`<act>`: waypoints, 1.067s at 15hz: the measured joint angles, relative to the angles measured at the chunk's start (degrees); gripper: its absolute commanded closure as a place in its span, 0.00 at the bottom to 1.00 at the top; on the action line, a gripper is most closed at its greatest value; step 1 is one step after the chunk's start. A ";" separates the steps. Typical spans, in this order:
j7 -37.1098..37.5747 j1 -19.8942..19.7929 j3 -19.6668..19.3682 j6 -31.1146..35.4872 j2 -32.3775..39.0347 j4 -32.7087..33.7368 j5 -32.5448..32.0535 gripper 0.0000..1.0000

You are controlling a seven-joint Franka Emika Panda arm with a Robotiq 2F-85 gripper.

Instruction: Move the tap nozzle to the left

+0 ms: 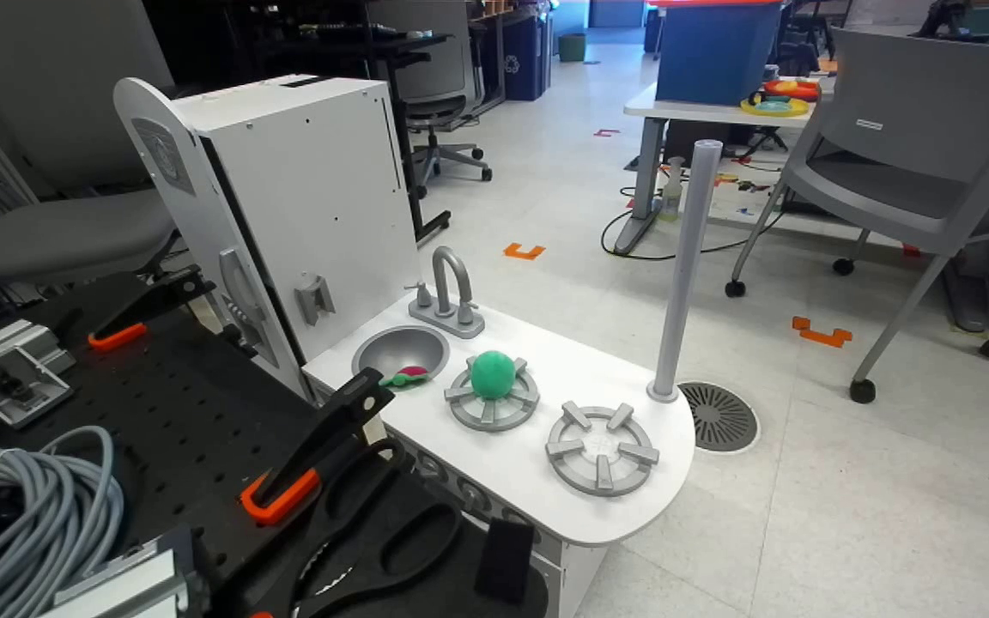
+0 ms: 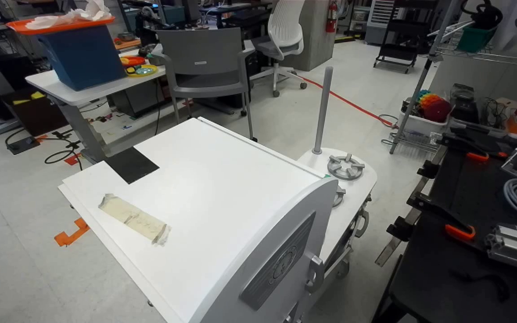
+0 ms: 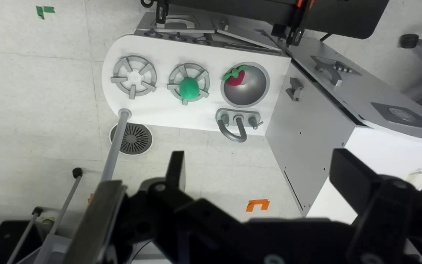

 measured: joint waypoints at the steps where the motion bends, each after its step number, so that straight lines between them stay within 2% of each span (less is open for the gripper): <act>1: 0.00 0.00 0.00 0.00 0.00 0.00 0.00 0.00; 5: 0.01 0.00 0.00 0.14 0.14 -0.18 -0.12 0.00; 7: 0.03 0.00 0.01 2.58 1.47 -0.89 -0.42 0.00; 10: 0.03 0.01 0.17 13.55 8.15 -2.59 -0.45 0.00; 13: 0.32 0.01 0.82 25.94 19.56 -2.93 -0.61 0.00; 16: 1.64 -0.01 1.28 34.68 31.23 -1.20 -0.57 0.00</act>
